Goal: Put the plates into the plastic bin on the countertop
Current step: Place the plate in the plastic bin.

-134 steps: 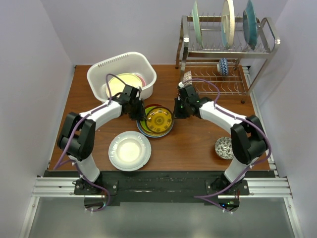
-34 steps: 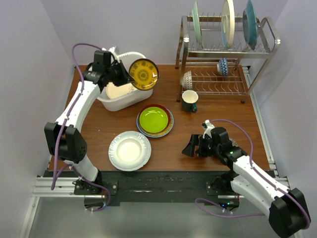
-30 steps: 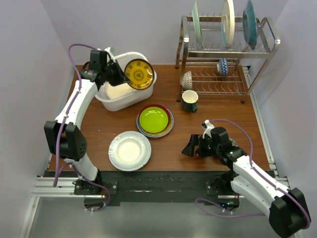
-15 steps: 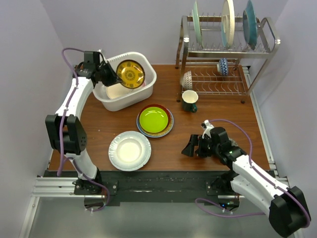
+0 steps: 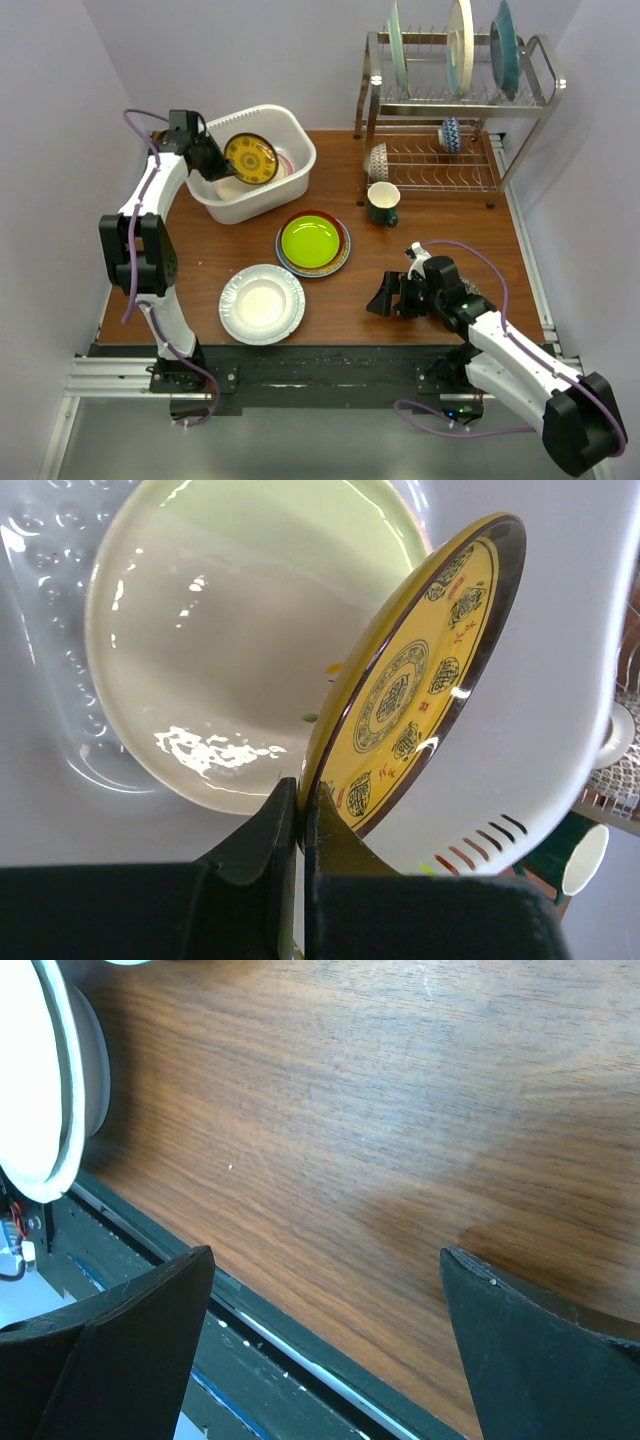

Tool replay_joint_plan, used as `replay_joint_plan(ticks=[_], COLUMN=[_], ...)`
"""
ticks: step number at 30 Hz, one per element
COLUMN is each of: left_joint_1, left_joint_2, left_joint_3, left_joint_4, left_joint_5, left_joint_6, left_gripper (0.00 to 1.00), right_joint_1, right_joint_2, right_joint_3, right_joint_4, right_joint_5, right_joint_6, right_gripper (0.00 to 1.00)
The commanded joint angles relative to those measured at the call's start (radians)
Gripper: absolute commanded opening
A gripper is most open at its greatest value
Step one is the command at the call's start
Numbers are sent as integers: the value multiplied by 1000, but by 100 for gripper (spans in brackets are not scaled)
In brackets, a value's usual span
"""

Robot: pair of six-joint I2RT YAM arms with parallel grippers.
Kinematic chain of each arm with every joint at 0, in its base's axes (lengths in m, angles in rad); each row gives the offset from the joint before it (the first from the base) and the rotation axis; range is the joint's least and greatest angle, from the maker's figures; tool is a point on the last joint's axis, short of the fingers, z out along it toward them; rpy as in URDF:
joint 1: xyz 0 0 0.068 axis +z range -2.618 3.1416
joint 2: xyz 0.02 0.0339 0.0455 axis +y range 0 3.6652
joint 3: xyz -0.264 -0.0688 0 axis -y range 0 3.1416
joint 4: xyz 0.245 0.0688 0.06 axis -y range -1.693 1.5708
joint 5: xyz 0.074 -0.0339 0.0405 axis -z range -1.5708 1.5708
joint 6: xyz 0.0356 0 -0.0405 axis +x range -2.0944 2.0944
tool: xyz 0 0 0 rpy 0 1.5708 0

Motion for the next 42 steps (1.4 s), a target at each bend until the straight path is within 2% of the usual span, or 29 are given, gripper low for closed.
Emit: replay_joint_plan(ticks=[1, 10, 13, 17, 19, 24, 28, 30, 31, 35, 38, 42], left_joint_1=[25, 39, 37, 37, 37, 39, 37, 39, 39, 37, 34, 34], left_joint_2=[38, 107, 129, 147, 156, 199, 189, 172, 167, 129, 57, -18], left_joint_3=[55, 80, 95, 119, 139, 204, 221, 225, 228, 267, 259, 247], left_joint_4=[37, 29, 15, 1, -11, -75, -89, -89, -92, -114, -73, -28], left_joint_5=[3, 50, 59, 69, 69, 67, 35, 26, 15, 26, 44, 147], left_joint_6=[-19, -19, -16, -4, 8, 34, 51, 57, 63, 67, 40, 4], left_gripper=[0, 2, 6, 16, 17, 28, 52, 57, 66, 72, 76, 78], right_joint_1=[5, 6, 6, 6, 6, 5, 6, 5, 5, 6, 6, 5], right_joint_2=[12, 17, 15, 14, 14, 20, 20, 21, 20, 6, 8, 38], right_joint_3=[8, 8, 8, 6, 6, 6, 8, 8, 6, 8, 21, 69], right_joint_4=[38, 39, 38, 38, 39, 39, 38, 38, 39, 39, 33, 19], right_joint_5=[1, 0, 0, 0, 0, 0, 0, -2, -2, -5, 3, 18], right_joint_6=[-21, -22, -21, -19, -18, -18, -18, -18, -18, -18, -27, -62], right_gripper=[98, 99, 99, 99, 99, 98, 98, 98, 98, 98, 99, 99])
